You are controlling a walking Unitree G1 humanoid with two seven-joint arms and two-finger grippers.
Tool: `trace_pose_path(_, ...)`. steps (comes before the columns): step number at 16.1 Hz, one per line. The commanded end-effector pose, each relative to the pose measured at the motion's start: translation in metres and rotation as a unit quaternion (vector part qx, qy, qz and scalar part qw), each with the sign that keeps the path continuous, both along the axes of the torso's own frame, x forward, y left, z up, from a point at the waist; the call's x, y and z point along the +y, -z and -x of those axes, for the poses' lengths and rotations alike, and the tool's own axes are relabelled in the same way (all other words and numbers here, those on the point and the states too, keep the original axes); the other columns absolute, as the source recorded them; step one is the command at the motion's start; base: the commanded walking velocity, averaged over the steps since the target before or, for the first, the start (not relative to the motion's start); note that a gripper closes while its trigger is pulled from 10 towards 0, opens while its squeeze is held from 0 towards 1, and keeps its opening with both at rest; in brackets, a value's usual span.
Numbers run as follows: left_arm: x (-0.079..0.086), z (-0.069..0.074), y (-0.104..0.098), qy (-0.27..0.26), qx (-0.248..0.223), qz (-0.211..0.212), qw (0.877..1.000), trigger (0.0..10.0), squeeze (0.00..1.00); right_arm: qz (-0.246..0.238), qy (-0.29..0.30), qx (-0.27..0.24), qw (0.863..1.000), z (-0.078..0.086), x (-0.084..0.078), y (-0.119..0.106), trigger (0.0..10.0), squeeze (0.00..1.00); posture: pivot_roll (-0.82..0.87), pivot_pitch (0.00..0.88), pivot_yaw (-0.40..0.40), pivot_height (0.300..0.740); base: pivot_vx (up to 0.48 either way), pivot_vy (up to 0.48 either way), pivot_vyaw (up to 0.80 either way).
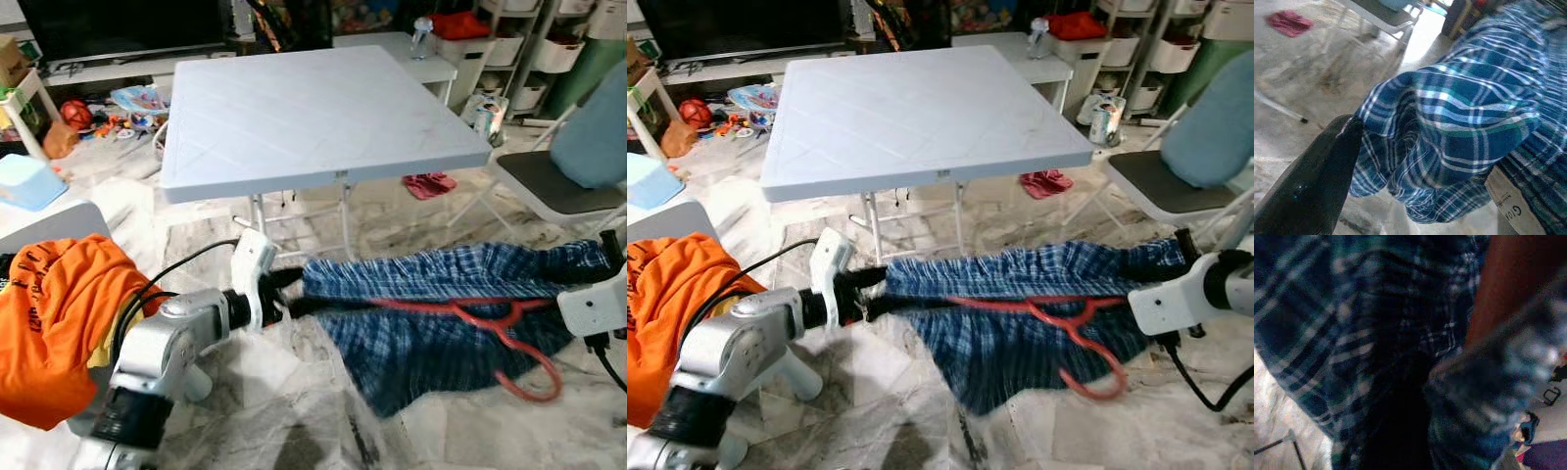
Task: Hang hanger
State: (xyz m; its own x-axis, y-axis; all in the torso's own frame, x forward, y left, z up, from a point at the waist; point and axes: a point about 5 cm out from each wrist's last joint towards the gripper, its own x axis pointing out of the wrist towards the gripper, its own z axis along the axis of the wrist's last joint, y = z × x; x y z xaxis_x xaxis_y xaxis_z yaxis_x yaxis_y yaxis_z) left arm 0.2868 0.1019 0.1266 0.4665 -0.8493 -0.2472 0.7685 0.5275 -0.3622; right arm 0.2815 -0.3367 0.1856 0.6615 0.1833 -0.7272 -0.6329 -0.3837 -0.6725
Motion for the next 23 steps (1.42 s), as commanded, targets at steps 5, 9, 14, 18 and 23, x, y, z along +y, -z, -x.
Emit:
trace_pose_path(5, -0.006, 0.025, 0.016, 0.056, 0.014, -0.054, 0.997, 10.0, 0.0, -0.013, 0.032, -0.035, 0.999, -0.014, -0.001, 0.0, 10.0, 0.0, -0.19, 0.0, 0.017, 0.74, 0.0, 0.0, 0.0)
trace_pose_path(9, 0.01, 0.002, 0.05, -0.102, -0.003, -0.171, 0.98, 10.0, 0.0, -0.171, 0.069, -0.112, 0.976, -0.04, 0.028, -0.011, 10.0, 0.0, -0.18, 0.0, 0.017, 0.74, 0.0, 0.0, 0.0)
trace_pose_path(14, 0.026, -0.025, 0.04, -0.222, -0.081, -0.211, 0.948, 10.0, 0.0, -0.236, 0.124, -0.177, 0.947, -0.066, 0.047, -0.019, 10.0, 0.0, -0.17, 0.0, 0.015, 0.74, 0.0, 0.0, 0.0)
trace_pose_path(18, 0.027, -0.032, 0.022, -0.229, -0.121, -0.19, 0.947, 10.0, 0.0, -0.124, 0.062, -0.194, 0.971, -0.064, 0.048, -0.014, 10.0, 0.0, -0.16, 0.0, 0.016, 0.74, 0.0, 0.0, 0.0)
trace_pose_path(23, 0.042, -0.038, -0.024, -0.212, -0.142, -0.104, 0.961, 10.0, 0.0, -0.011, 0.023, -0.141, 0.99, -0.039, 0.009, -0.007, 10.0, 0.0, -0.16, 0.0, 0.016, 0.74, 0.0, 0.0, 0.0)
